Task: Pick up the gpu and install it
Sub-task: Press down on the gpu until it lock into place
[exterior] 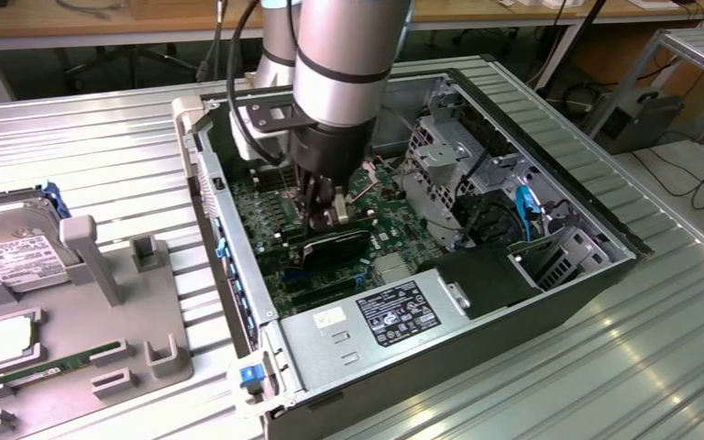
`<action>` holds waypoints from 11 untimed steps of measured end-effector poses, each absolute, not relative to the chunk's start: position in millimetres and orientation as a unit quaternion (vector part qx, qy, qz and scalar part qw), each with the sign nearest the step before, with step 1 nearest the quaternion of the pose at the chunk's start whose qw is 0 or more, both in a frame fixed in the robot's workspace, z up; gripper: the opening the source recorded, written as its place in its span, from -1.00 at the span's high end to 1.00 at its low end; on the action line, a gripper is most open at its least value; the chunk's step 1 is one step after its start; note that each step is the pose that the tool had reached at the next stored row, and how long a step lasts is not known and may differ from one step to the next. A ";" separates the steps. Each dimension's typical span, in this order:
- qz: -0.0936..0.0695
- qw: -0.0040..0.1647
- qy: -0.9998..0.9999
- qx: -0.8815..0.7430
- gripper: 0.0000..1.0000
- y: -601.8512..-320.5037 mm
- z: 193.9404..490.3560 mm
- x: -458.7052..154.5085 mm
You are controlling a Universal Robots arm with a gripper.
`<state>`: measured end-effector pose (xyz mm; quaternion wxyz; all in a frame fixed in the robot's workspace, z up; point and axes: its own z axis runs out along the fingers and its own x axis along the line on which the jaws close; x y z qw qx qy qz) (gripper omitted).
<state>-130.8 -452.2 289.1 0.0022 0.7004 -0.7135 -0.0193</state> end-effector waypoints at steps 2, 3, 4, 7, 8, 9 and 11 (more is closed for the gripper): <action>-0.019 0.002 -0.714 0.700 0.79 -452.2 301.2 -130.8; -0.019 0.002 -0.714 0.700 0.79 -452.2 304.3 -130.8; -0.019 0.002 -0.714 0.700 0.79 -452.3 306.3 -130.8; -0.019 0.002 -0.714 0.700 0.79 -452.2 306.4 -130.7; -0.019 0.002 -0.714 0.700 0.79 -452.2 306.5 -130.7; -0.019 0.002 -0.714 0.700 0.79 -452.2 306.5 -130.8; -0.019 0.002 -0.714 0.700 0.79 -452.3 306.5 -130.7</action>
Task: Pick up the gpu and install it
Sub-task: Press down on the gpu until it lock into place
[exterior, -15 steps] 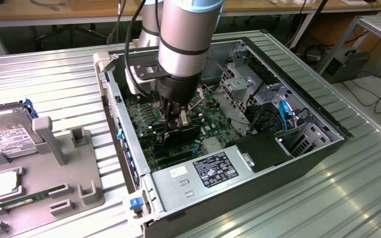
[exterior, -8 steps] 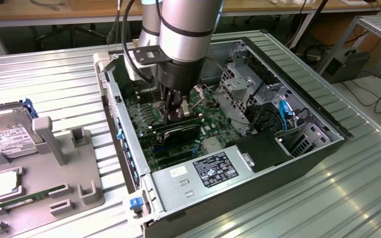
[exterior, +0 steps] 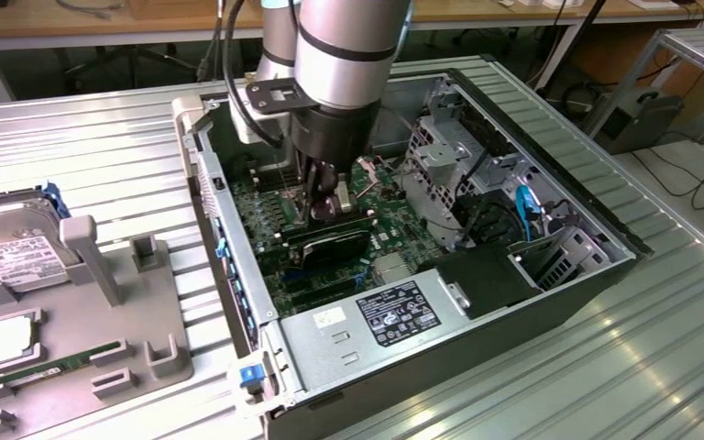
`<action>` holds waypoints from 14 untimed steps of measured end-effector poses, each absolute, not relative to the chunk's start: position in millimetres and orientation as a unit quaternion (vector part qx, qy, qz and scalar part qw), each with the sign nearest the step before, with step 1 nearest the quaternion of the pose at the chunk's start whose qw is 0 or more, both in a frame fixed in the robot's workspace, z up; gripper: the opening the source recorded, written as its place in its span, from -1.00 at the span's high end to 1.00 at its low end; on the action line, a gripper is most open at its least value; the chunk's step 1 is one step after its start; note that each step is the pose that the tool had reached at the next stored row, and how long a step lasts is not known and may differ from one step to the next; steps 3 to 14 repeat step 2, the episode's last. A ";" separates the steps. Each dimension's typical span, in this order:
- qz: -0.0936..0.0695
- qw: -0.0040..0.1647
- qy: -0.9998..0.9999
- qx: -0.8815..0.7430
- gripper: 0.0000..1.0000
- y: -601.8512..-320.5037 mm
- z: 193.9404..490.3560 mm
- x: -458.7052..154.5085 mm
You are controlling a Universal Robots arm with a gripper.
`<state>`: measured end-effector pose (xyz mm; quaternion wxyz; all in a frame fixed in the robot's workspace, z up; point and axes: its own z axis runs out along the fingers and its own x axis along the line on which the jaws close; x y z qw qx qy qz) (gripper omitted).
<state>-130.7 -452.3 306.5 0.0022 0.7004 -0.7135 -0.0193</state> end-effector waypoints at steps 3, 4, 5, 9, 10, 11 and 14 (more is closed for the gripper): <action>-0.019 0.002 -0.714 0.700 0.79 -452.3 306.5 -130.7; -0.019 0.002 -0.714 0.700 0.79 -452.3 306.5 -130.7; -0.019 0.002 -0.714 0.700 0.79 -452.3 306.5 -130.7; -0.019 0.002 -0.714 0.700 0.79 -452.3 306.5 -130.7; -0.019 0.002 -0.714 0.700 0.79 -452.3 306.5 -130.7; -0.019 0.002 -0.714 0.700 0.79 -452.3 306.5 -130.7; -0.019 0.002 -0.714 0.700 0.79 -452.3 306.5 -130.7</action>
